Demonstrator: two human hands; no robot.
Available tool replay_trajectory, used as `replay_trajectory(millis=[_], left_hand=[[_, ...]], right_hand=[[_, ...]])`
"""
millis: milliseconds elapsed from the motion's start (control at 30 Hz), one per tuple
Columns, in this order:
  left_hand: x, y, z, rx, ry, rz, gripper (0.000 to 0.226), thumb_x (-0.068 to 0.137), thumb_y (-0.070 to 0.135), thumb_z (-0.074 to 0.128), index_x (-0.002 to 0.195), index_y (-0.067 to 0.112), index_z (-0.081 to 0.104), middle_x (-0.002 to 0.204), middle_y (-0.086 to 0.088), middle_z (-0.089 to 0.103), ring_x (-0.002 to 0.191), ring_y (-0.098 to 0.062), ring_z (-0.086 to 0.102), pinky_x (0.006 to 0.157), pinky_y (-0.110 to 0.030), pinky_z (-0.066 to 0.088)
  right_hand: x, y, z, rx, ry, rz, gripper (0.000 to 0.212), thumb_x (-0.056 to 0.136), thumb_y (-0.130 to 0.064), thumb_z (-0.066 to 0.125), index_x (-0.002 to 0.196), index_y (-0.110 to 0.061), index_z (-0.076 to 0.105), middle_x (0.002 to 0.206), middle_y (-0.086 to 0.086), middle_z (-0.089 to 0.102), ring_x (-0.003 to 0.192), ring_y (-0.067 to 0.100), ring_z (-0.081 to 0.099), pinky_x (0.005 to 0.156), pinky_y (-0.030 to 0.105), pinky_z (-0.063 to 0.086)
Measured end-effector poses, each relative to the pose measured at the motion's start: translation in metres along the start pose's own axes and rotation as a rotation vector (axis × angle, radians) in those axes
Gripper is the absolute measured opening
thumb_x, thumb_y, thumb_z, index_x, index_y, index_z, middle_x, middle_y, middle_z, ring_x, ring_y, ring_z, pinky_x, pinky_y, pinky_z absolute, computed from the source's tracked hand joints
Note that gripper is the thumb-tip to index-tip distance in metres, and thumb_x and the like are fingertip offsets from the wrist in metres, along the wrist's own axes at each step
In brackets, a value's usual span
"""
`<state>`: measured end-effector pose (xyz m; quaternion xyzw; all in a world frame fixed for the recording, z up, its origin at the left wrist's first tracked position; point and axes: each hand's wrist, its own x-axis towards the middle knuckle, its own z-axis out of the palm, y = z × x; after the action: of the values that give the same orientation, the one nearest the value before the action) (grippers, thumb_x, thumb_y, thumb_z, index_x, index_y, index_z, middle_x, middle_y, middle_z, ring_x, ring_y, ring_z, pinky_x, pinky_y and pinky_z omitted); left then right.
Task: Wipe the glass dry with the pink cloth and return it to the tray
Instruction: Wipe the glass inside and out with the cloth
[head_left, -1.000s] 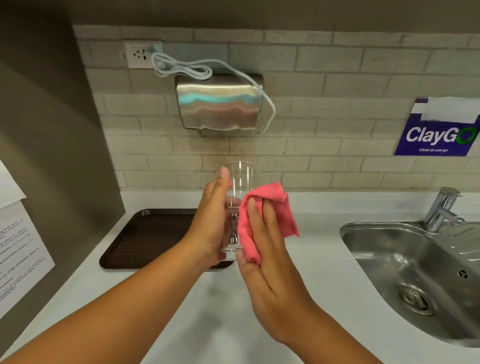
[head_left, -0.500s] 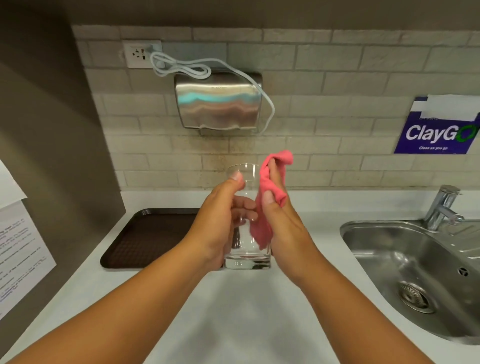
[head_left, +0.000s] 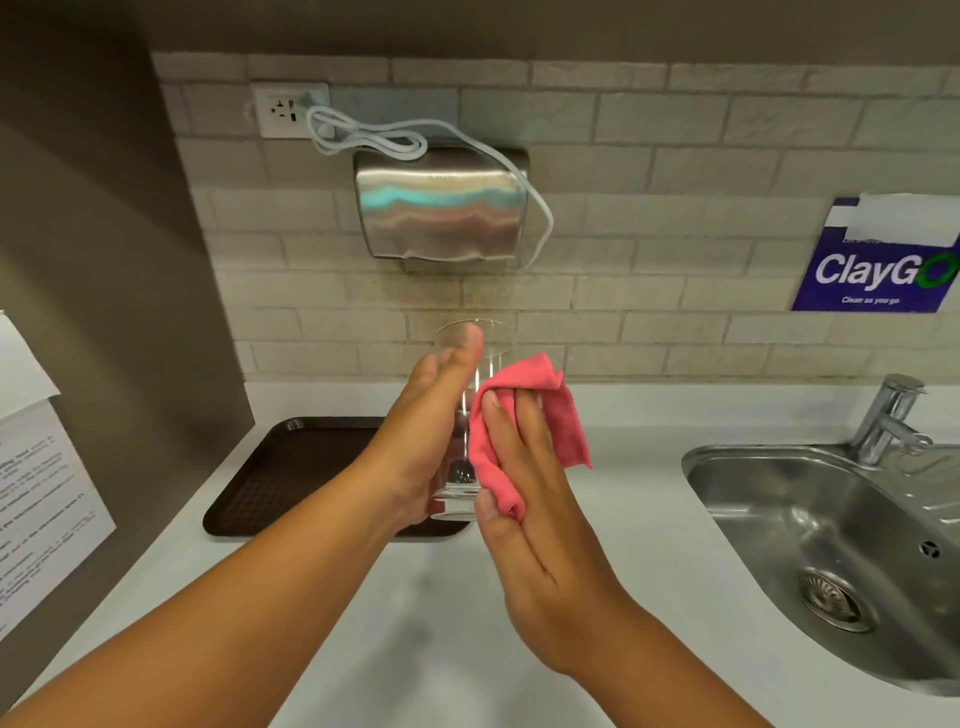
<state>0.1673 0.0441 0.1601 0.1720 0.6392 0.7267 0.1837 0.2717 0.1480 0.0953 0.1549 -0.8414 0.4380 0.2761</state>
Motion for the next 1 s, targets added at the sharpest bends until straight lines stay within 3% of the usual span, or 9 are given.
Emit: replay_trajectory(millis=[167, 300, 400, 467, 567, 667, 767, 867, 1000], left_hand=[[-0.003, -0.001, 0.004, -0.078, -0.019, 0.001, 0.058, 0.09, 0.063, 0.066, 0.13, 0.021, 0.067, 0.108, -0.004, 0.082, 0.095, -0.017, 0.079, 0.072, -0.026, 0.062], [-0.006, -0.009, 0.009, -0.165, -0.022, 0.053, 0.072, 0.098, 0.058, 0.058, 0.139, 0.0, 0.06, 0.107, -0.029, 0.07, 0.096, -0.03, 0.07, 0.082, -0.035, 0.059], [-0.005, -0.012, 0.012, -0.21, 0.007, 0.084, 0.074, 0.082, 0.062, 0.065, 0.126, 0.003, 0.066, 0.089, -0.01, 0.066, 0.08, -0.022, 0.062, 0.072, -0.035, 0.054], [-0.003, -0.011, 0.013, -0.226, 0.04, 0.106, 0.074, 0.082, 0.062, 0.066, 0.127, 0.004, 0.066, 0.084, -0.001, 0.066, 0.072, -0.013, 0.06, 0.066, -0.029, 0.055], [-0.001, -0.01, 0.013, -0.217, 0.053, 0.103, 0.062, 0.092, 0.062, 0.066, 0.131, 0.014, 0.062, 0.096, -0.008, 0.072, 0.075, -0.014, 0.066, 0.073, -0.031, 0.058], [0.001, -0.012, 0.013, -0.153, 0.0, 0.037, 0.046, 0.1, 0.057, 0.058, 0.138, 0.029, 0.058, 0.123, -0.012, 0.077, 0.106, -0.032, 0.077, 0.095, -0.054, 0.06], [0.001, -0.005, 0.017, -0.015, 0.063, 0.046, 0.052, 0.097, 0.065, 0.054, 0.14, 0.037, 0.054, 0.103, 0.011, 0.079, 0.087, -0.012, 0.076, 0.068, -0.034, 0.06], [0.002, -0.001, 0.019, 0.09, 0.15, 0.051, 0.092, 0.069, 0.084, 0.066, 0.145, 0.037, 0.048, 0.115, 0.005, 0.069, 0.099, -0.015, 0.071, 0.072, -0.031, 0.057], [0.009, 0.004, 0.012, 0.016, 0.205, 0.034, 0.067, 0.076, 0.078, 0.071, 0.124, 0.032, 0.06, 0.1, -0.007, 0.073, 0.076, -0.016, 0.071, 0.061, -0.032, 0.059]], right_hand=[[0.011, -0.003, -0.005, -0.049, 0.022, -0.054, 0.062, 0.112, -0.03, 0.033, 0.166, -0.041, 0.004, 0.177, -0.022, -0.016, 0.163, 0.005, -0.015, 0.134, 0.034, -0.002], [0.036, -0.005, -0.013, 0.131, 0.127, 0.018, 0.059, 0.112, -0.032, 0.037, 0.165, -0.042, 0.012, 0.176, -0.025, -0.002, 0.16, -0.009, 0.009, 0.133, 0.038, 0.022], [0.048, -0.003, -0.023, 0.557, 0.148, 0.24, 0.053, 0.109, -0.048, 0.044, 0.161, -0.043, 0.036, 0.162, -0.005, 0.051, 0.129, 0.003, 0.068, 0.101, 0.034, 0.06], [0.039, 0.001, -0.021, 0.739, 0.109, 0.337, 0.056, 0.1, -0.057, 0.05, 0.153, -0.038, 0.051, 0.137, 0.005, 0.075, 0.118, 0.021, 0.077, 0.093, 0.046, 0.065], [0.021, 0.006, -0.007, 0.752, 0.148, 0.345, 0.06, 0.1, -0.054, 0.055, 0.158, -0.047, 0.04, 0.152, -0.006, 0.064, 0.134, 0.018, 0.067, 0.107, 0.046, 0.058], [0.016, 0.01, -0.005, 0.631, 0.16, 0.314, 0.065, 0.097, -0.045, 0.063, 0.153, -0.063, 0.036, 0.152, -0.024, 0.06, 0.135, 0.005, 0.064, 0.102, 0.028, 0.059], [0.016, 0.013, -0.008, 0.556, 0.153, 0.301, 0.071, 0.096, -0.035, 0.062, 0.15, -0.069, 0.031, 0.156, -0.032, 0.051, 0.141, 0.004, 0.057, 0.112, 0.037, 0.054], [0.023, 0.008, -0.007, 0.459, 0.118, 0.242, 0.076, 0.099, -0.034, 0.057, 0.155, -0.069, 0.019, 0.173, -0.026, 0.024, 0.158, 0.007, 0.033, 0.122, 0.053, 0.042], [0.018, 0.005, -0.003, 0.276, 0.101, 0.137, 0.065, 0.109, -0.036, 0.043, 0.159, -0.062, 0.01, 0.174, -0.035, 0.002, 0.162, -0.004, 0.004, 0.132, 0.049, 0.021]])
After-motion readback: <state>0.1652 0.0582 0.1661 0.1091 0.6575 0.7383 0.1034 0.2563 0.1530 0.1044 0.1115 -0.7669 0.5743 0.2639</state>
